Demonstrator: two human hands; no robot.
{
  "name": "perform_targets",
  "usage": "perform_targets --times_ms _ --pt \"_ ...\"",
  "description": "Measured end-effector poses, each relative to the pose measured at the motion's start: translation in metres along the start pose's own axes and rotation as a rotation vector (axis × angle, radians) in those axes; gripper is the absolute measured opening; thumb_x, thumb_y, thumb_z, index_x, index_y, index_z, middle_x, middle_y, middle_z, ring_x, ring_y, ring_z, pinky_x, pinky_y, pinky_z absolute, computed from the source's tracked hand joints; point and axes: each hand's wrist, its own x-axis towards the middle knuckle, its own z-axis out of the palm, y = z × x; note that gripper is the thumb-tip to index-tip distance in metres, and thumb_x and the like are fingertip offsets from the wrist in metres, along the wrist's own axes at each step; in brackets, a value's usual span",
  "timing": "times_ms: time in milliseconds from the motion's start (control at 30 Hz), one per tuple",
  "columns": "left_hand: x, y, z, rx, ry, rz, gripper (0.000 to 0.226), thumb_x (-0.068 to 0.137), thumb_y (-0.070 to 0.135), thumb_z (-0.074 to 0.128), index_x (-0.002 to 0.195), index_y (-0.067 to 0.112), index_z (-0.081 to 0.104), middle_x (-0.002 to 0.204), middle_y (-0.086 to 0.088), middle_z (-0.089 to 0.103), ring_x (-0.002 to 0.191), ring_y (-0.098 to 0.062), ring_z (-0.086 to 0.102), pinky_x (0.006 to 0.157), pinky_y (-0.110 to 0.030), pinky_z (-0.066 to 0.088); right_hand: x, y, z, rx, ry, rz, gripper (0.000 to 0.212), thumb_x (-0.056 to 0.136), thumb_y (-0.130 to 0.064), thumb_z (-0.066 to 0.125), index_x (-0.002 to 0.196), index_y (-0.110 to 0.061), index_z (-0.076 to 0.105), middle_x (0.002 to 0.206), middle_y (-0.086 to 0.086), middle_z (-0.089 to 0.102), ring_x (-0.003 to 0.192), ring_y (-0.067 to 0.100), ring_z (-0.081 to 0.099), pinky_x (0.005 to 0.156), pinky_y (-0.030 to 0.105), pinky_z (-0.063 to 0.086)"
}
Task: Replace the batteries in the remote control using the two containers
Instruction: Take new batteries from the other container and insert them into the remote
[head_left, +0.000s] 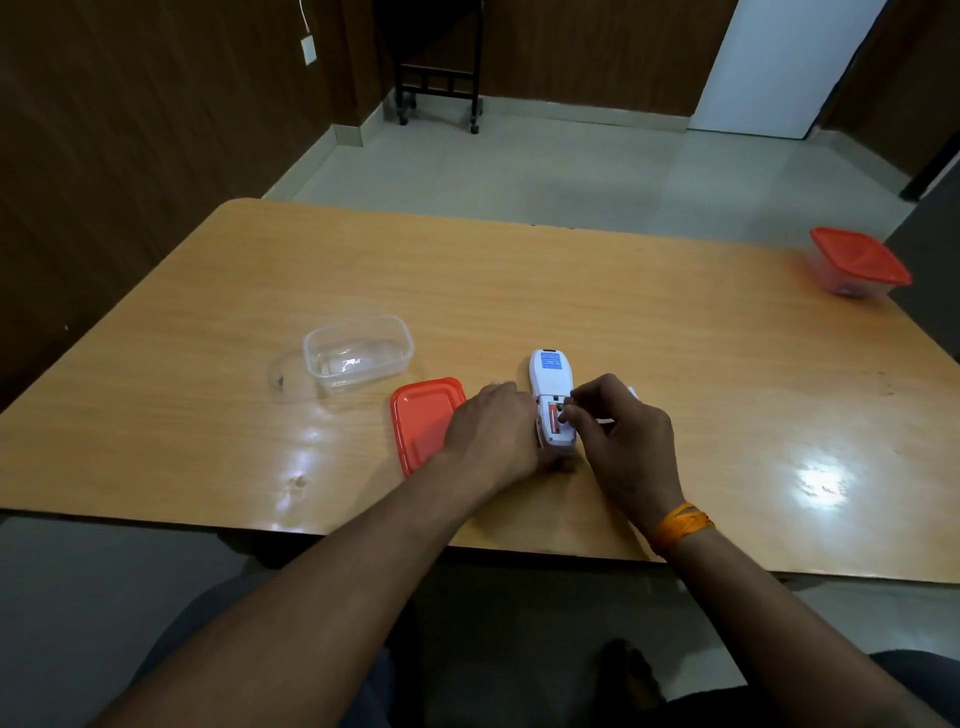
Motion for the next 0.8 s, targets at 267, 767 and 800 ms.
perform_targets --times_ms 267,767,800 --pt "0.001 -0.001 0.0 -0.068 -0.009 0.023 0.065 0.075 0.068 0.072 0.124 0.026 0.066 0.109 -0.006 0.067 0.104 -0.028 0.063 0.074 -0.033 0.046 -0.003 -0.001 -0.007 -0.217 -0.087 -0.205 0.012 0.095 -0.023 0.071 0.086 -0.018 0.066 0.077 0.001 0.07 0.066 0.027 0.064 0.056 0.041 0.053" --pt "0.003 0.001 -0.003 -0.13 -0.044 0.026 0.103 0.069 0.06 0.086 0.15 0.012 0.043 0.148 -0.008 0.056 0.138 -0.03 0.051 0.104 -0.039 0.045 0.006 -0.001 -0.011 -0.147 -0.174 -0.048 0.011 0.075 -0.016 0.087 0.08 -0.018 0.078 0.08 -0.003 0.078 0.075 0.024 0.072 0.069 0.043 0.059" --pt "0.003 0.001 -0.005 -0.129 -0.057 0.04 0.109 0.071 0.06 0.086 0.155 0.011 0.036 0.157 -0.009 0.049 0.146 -0.03 0.044 0.11 -0.039 0.041 0.009 -0.001 -0.011 -0.143 -0.193 -0.036 0.011 0.074 -0.017 0.089 0.079 -0.018 0.079 0.08 -0.003 0.078 0.076 0.024 0.072 0.071 0.043 0.059"
